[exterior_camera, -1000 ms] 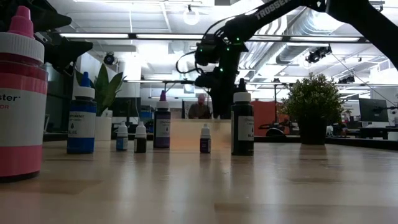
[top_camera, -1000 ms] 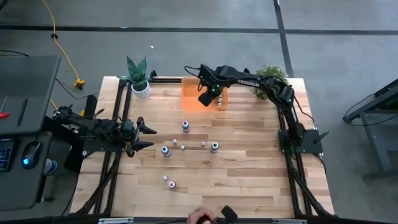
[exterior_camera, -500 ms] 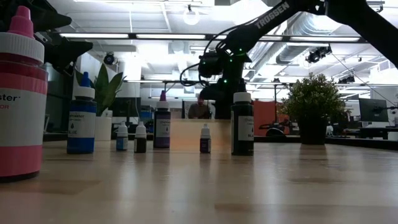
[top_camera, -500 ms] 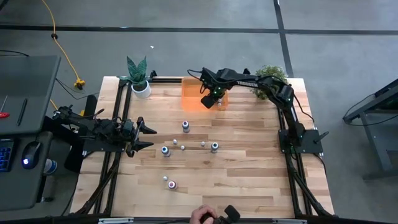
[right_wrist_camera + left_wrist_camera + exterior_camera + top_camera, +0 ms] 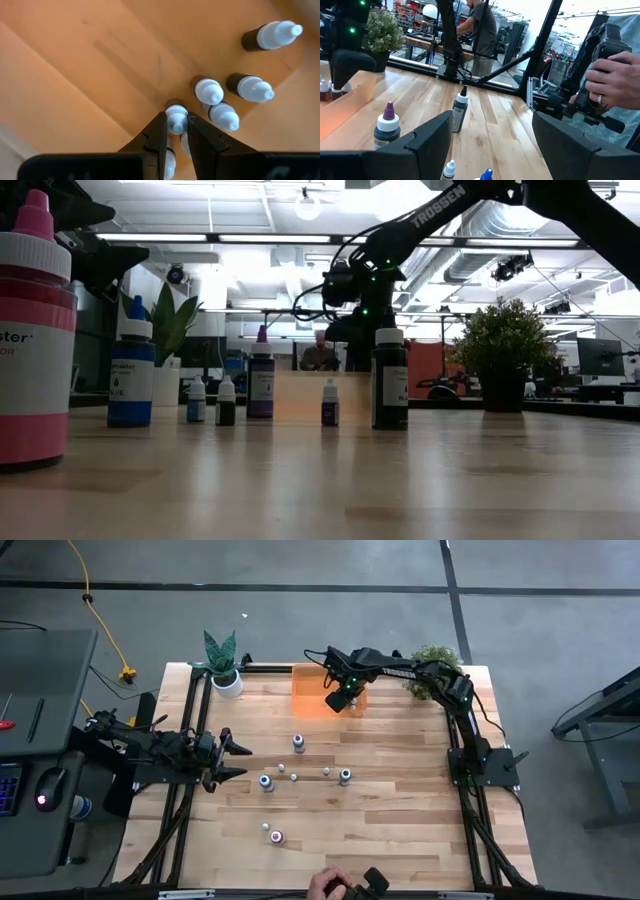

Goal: Pick & Place food coloring
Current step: Put the small black food coloring bottle into the orange bin, then put the big black food coloring bottle into the orange bin

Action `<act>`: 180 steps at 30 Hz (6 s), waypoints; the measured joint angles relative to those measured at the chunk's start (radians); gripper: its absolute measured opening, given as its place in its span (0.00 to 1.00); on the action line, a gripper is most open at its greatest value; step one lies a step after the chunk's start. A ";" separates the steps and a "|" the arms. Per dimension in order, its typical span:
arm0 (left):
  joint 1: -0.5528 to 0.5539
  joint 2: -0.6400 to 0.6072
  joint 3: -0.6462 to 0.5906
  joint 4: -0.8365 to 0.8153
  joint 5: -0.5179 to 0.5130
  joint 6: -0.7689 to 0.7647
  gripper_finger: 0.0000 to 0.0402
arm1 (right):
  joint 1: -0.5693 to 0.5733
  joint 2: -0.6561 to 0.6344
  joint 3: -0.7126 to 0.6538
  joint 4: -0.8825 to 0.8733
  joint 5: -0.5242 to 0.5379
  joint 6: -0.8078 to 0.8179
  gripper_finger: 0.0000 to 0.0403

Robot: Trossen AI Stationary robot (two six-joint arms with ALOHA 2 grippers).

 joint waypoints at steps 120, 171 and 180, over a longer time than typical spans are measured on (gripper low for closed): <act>0.000 0.000 0.000 0.000 0.000 0.000 0.68 | 0.659 -0.117 0.272 -0.590 0.155 0.681 0.33; 0.000 0.000 0.000 0.000 0.000 0.000 0.68 | 0.623 -0.028 0.216 -0.474 -0.009 0.804 0.67; 0.000 0.000 0.000 0.000 0.000 0.000 0.68 | 0.616 -0.028 0.120 -0.385 -0.062 0.798 0.67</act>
